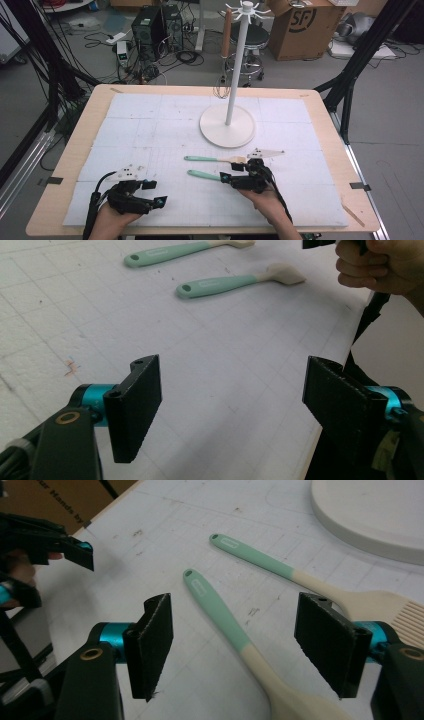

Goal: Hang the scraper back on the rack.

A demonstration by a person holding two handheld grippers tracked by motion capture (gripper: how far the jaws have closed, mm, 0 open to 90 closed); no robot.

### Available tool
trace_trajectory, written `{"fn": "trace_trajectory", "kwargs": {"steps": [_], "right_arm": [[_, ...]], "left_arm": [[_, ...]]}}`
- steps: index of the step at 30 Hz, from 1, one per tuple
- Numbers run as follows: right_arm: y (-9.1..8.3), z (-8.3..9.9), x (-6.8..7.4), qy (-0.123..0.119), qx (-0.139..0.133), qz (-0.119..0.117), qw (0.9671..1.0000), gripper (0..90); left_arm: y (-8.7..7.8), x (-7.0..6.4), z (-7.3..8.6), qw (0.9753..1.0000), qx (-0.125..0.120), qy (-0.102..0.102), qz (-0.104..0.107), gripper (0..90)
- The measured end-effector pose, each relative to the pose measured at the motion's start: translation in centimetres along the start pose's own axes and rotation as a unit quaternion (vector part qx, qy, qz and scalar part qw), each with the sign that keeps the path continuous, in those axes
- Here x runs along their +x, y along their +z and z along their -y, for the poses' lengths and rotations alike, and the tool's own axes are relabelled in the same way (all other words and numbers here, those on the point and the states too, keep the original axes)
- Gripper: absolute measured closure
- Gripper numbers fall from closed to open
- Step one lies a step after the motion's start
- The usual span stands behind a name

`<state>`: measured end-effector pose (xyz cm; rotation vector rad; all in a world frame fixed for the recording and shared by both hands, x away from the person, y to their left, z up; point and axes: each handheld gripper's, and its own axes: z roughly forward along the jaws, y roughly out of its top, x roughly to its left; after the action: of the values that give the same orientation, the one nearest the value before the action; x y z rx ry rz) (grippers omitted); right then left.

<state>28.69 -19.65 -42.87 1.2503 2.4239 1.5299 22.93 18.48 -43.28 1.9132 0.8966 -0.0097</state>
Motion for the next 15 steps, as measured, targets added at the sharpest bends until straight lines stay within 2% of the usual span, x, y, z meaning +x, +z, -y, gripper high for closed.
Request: {"fn": "trace_trajectory", "kwargs": {"steps": [4, 7, 9, 12, 15], "right_arm": [[1.5, -0.6, 0.0, -0.013, 0.019, -0.003, 0.9997, 35.6], [2.6, -0.8, 0.2, -0.045, 0.059, -0.002, 0.9972, 40.0], [3.0, -1.0, 0.3, -0.052, 0.077, -0.003, 0.9957, 41.6], [3.4, -1.2, -0.1, -0.038, 0.081, -0.014, 0.9959, 44.6], [3.9, -1.1, -0.6, -0.030, 0.089, -0.014, 0.9955, 45.9]], "left_arm": [[-0.2, -0.1, -0.2, 1.0000, -0.007, 0.003, 0.001, 24.0], [-0.3, 0.0, -0.2, 0.9999, -0.010, 0.003, 0.002, 24.0], [-0.2, 0.1, -0.1, 1.0000, -0.009, -0.002, 0.002, 23.7], [0.0, 0.1, -0.1, 0.9998, -0.009, -0.013, 0.007, 23.1], [0.1, 0.2, -0.1, 0.9998, -0.008, -0.015, 0.009, 22.8]]}}
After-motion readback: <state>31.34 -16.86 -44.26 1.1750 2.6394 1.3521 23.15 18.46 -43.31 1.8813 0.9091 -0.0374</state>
